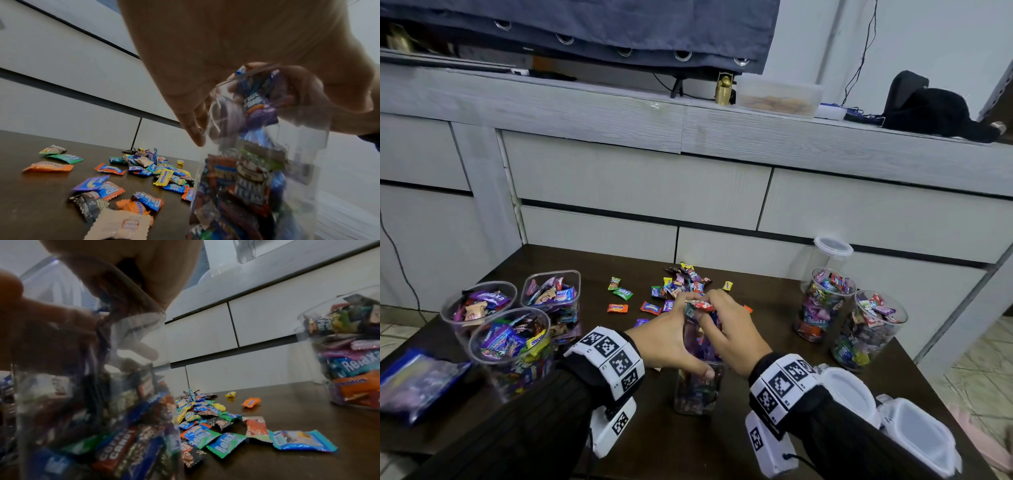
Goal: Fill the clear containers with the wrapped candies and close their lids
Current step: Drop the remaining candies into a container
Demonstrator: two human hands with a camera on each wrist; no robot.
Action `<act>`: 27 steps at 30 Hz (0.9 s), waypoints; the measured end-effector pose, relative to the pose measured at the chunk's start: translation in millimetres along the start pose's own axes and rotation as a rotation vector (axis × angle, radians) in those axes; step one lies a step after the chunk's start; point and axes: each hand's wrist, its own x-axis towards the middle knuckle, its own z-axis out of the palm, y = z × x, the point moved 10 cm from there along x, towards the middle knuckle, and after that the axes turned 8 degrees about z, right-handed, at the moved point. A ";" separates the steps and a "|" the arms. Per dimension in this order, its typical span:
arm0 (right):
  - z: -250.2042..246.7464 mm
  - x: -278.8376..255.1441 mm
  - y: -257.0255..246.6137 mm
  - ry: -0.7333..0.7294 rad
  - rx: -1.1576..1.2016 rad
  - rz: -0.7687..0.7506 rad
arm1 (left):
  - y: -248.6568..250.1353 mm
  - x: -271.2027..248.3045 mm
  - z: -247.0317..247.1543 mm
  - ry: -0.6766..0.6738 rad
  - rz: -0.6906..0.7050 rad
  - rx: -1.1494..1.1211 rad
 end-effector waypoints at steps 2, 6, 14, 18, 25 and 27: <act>2.0 -1.5 -4.6 -0.023 -0.032 -0.033 | 0.3 -1.2 -1.1 0.006 -0.008 0.008; 2.1 -4.1 -8.8 -0.039 -0.080 -0.060 | 1.2 -3.6 -4.1 -0.001 -0.010 0.046; 0.7 -8.1 -7.7 -0.056 0.015 -0.035 | 9.7 -3.6 -1.3 0.009 0.018 -0.044; -0.4 -8.2 -3.5 -0.080 0.069 -0.013 | 8.9 -4.4 -3.1 0.011 0.004 0.025; -3.9 -3.1 1.3 -0.044 0.149 0.001 | 6.9 -3.7 -2.2 -0.005 0.002 0.040; -7.8 -1.1 6.8 -0.018 0.215 0.045 | 7.0 -4.3 -1.9 -0.006 0.004 0.036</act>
